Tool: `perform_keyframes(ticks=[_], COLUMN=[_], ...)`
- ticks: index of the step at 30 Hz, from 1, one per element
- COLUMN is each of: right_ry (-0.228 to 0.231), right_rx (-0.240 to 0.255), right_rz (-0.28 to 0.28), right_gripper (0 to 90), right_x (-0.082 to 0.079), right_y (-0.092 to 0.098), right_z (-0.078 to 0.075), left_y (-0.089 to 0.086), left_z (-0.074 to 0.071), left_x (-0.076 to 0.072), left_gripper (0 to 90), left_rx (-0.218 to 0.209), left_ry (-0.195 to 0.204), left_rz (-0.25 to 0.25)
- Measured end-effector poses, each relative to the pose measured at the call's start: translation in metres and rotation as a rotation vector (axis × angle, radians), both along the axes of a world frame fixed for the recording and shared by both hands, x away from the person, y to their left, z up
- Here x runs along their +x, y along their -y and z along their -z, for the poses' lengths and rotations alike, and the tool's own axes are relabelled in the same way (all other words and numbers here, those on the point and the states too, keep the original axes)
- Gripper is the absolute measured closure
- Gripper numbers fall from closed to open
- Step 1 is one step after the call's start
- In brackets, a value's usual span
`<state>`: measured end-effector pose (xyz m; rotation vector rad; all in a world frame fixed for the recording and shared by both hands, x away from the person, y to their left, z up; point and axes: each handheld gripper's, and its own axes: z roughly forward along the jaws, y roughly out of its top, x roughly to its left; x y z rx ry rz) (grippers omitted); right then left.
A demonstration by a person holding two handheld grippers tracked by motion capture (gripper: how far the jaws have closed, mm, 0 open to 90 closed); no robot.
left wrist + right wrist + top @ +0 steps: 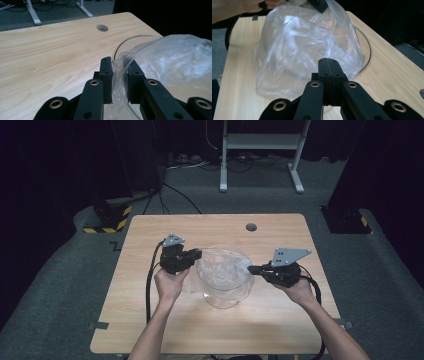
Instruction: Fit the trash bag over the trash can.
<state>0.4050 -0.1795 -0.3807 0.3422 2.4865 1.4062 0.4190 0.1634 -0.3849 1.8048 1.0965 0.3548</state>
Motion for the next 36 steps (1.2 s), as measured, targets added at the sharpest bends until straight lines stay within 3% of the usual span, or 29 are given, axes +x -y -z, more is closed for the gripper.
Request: perform_keyframes(ticks=[9, 20, 23, 28, 36], right_ry=[-0.023, -0.054, -0.070, -0.100, -0.054], right_rx=[-0.036, -0.039, 0.002, 0.061, 0.120], right_rz=[0.040, 0.148, 0.189, 0.228, 0.256], right_gripper=[90.0, 87.9, 77.0, 71.6, 61.4], right_x=[0.001, 0.027, 0.028, 0.023, 0.006], right_y=[0.024, 0.018, 0.023, 0.037, 0.041], right_z=[0.020, 0.037, 0.032, 0.018, -0.018], left_y=[0.003, 0.004, 0.001, 0.000, 0.002], left_z=[0.002, 0.004, 0.002, 0.001, -0.001], left_x=[0.002, 0.006, 0.004, 0.003, 0.002], left_gripper=[78.1, 78.1, 78.1, 78.0, 77.8], left_rx=[0.008, -0.016, -0.023, -0.030, -0.025], left_ry=[0.000, -0.010, -0.006, -0.007, -0.004], left_rz=[0.007, 0.001, -0.001, 0.004, 0.013])
